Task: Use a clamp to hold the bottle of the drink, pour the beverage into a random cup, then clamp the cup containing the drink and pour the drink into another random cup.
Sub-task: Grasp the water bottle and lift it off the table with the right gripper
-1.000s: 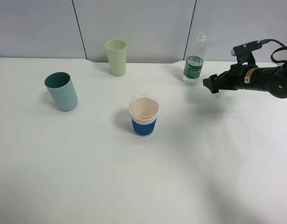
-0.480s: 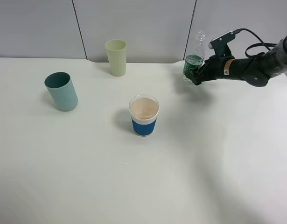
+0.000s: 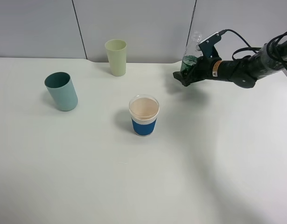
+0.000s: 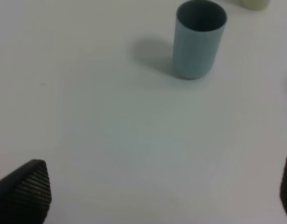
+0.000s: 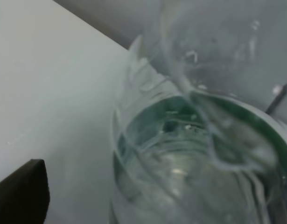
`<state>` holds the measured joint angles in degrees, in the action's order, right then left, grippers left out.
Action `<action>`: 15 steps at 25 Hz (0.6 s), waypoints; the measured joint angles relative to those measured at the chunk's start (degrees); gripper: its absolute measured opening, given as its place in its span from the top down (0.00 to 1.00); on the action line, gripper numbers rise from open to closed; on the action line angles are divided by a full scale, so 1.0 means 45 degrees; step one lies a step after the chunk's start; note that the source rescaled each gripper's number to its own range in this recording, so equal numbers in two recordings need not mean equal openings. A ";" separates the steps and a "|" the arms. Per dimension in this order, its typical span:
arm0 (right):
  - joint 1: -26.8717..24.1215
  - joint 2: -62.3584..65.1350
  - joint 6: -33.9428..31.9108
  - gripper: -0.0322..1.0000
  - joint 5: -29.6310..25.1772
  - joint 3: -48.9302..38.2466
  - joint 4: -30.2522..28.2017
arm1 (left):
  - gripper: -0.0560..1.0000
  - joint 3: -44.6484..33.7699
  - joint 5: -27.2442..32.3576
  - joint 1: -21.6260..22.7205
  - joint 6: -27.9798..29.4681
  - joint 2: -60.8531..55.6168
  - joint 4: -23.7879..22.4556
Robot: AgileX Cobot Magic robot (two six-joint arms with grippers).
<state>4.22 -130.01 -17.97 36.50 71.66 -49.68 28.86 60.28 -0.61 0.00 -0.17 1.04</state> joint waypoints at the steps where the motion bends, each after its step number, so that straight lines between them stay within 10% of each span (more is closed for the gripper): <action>1: 0.0000 0.0000 0.0000 0.24 0.0015 0.0000 0.0000 | 0.00 0.0000 0.0000 0.0000 0.0000 0.0000 0.0000; 4: 0.0000 0.0000 -0.0045 0.36 0.0046 0.0000 0.0000 | 0.00 0.0000 0.0000 0.0000 0.0000 0.0000 0.0000; 8: 0.0015 0.0000 -0.0657 0.97 0.0079 0.0004 0.0000 | 0.00 0.0000 0.0000 0.0000 0.0000 0.0000 0.0000; 15: 0.0015 0.0136 -0.1646 0.97 -0.0108 0.0014 -0.0114 | 0.00 0.0000 0.0000 0.0000 0.0000 0.0000 0.0000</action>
<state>4.28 -129.40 -25.38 36.01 71.72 -50.19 28.86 60.28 -0.61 0.00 -0.17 1.04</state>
